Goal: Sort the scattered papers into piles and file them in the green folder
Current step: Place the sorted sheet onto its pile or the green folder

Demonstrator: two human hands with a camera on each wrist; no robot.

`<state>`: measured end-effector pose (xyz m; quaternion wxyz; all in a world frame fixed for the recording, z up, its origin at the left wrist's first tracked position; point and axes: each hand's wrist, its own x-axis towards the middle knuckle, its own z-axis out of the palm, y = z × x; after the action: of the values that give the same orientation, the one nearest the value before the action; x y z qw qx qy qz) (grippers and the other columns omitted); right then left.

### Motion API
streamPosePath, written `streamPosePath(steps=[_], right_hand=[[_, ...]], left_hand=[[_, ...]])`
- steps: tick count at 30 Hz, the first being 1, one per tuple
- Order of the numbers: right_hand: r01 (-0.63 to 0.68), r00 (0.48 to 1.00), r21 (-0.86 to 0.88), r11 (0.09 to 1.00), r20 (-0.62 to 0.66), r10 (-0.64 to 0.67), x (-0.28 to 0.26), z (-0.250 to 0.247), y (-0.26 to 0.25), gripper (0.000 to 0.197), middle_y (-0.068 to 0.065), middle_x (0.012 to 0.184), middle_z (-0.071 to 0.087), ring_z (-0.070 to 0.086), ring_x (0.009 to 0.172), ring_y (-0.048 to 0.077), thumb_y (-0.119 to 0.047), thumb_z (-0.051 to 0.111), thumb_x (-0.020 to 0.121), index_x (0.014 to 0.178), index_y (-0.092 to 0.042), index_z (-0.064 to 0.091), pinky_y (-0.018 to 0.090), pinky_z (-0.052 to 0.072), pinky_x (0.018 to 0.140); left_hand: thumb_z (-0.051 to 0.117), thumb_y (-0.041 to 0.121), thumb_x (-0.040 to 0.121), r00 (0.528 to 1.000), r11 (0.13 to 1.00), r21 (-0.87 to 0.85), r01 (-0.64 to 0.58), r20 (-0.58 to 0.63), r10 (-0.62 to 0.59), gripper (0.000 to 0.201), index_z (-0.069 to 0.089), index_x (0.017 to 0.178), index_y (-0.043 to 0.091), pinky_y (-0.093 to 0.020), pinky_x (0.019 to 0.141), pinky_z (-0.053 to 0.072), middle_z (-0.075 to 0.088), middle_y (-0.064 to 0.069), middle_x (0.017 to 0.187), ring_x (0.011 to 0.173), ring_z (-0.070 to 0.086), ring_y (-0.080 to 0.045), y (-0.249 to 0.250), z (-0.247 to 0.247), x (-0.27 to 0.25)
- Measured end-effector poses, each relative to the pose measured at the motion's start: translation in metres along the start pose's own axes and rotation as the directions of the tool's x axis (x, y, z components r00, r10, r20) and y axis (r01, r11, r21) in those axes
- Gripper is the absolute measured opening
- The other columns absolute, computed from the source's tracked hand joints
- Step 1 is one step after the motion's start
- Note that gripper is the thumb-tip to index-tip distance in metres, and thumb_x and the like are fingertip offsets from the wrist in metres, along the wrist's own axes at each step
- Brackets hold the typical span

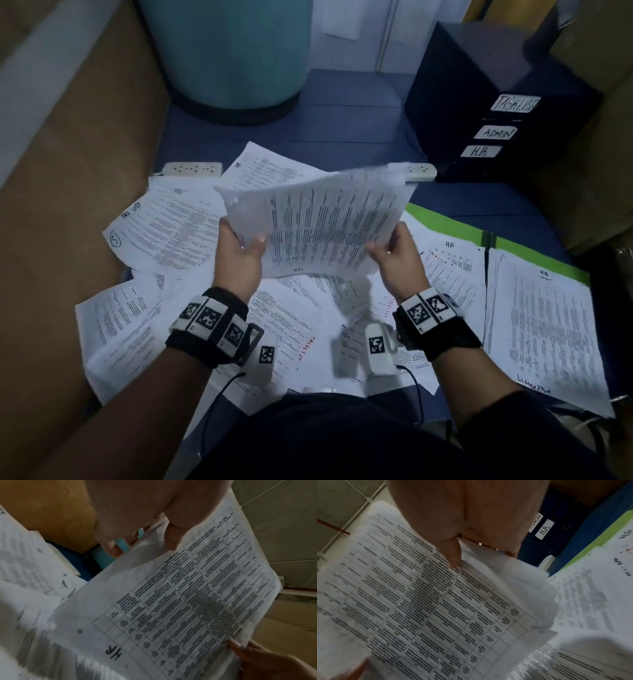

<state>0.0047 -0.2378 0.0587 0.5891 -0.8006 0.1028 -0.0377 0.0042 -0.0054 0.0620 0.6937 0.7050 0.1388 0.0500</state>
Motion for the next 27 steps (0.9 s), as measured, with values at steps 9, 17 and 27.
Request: streamPosePath(steps=[9,17,27], right_hand=[[-0.034,0.998,-0.152,0.988,0.044,0.042,0.001,0.003,0.013,0.026,0.0,0.115,0.063,0.057,0.106,0.017,-0.01,0.049,0.096,0.122,-0.013,0.053,0.027,0.041,0.084],[-0.152,0.961,-0.273,0.95,0.184,0.207,0.014,-0.016,0.047,0.032,0.003,0.116,0.062,0.057,0.106,0.022,-0.01,0.053,0.09,0.122,-0.015,0.053,0.029,0.042,0.084],[-0.055,0.996,-0.183,0.982,0.057,0.067,0.033,-0.104,0.041,0.011,-0.008,0.08,0.057,0.051,0.069,0.007,-0.007,0.049,0.092,0.092,-0.017,0.054,0.013,0.037,0.053]], left_hand=[[0.04,0.003,0.097,0.999,0.992,0.129,0.011,0.035,-0.015,0.031,0.045,0.12,0.024,-0.042,0.098,0.046,0.058,-0.001,0.119,0.115,0.055,-0.023,-0.023,0.011,-0.006],[0.041,0.006,0.097,0.994,0.962,0.251,0.109,-0.035,-0.104,0.025,0.049,0.111,0.026,-0.038,0.093,0.046,0.058,0.002,0.115,0.112,0.055,-0.023,-0.036,0.027,-0.024],[0.052,0.004,0.091,0.999,0.928,0.37,-0.028,-0.022,0.039,0.032,0.034,0.067,0.015,-0.023,0.053,0.029,0.034,0.001,0.063,0.055,0.03,-0.014,-0.012,0.104,-0.028]])
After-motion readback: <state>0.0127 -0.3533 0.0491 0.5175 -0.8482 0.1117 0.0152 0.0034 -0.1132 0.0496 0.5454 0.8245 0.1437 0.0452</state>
